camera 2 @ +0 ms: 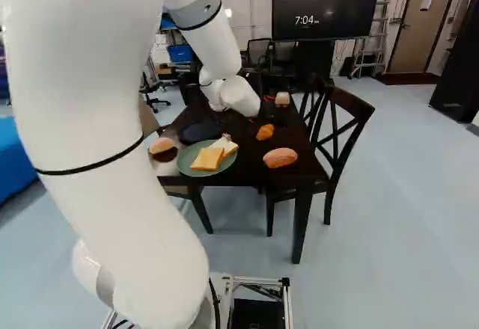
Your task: Move the croissant to the empty plate
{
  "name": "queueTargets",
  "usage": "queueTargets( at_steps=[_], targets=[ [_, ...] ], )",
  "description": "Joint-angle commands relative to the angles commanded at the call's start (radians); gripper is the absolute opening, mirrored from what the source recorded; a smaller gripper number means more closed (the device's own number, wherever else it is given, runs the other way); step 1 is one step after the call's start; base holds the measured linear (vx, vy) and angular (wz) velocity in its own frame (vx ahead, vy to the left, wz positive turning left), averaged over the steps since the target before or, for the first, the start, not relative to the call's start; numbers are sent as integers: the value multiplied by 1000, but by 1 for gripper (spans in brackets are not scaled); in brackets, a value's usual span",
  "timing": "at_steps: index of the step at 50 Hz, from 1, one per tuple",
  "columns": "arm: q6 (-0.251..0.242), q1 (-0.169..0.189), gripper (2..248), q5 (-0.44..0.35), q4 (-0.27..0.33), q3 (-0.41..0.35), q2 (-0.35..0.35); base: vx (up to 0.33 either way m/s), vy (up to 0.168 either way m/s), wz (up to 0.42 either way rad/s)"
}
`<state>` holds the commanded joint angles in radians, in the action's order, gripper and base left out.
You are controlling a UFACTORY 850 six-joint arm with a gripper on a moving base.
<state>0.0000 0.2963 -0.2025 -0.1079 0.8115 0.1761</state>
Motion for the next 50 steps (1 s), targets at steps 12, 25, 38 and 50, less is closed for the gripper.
queueTargets(
  at_steps=[12,25,38,50],
  targets=[
    [0,-11,247,63,-2,61,53,0,0,0],
    [0,-21,247,121,-14,133,133,0,0,0],
    [0,-23,247,129,-39,210,214,0,0,0],
    [0,-32,247,128,-51,272,262,0,0,0]
  ],
)
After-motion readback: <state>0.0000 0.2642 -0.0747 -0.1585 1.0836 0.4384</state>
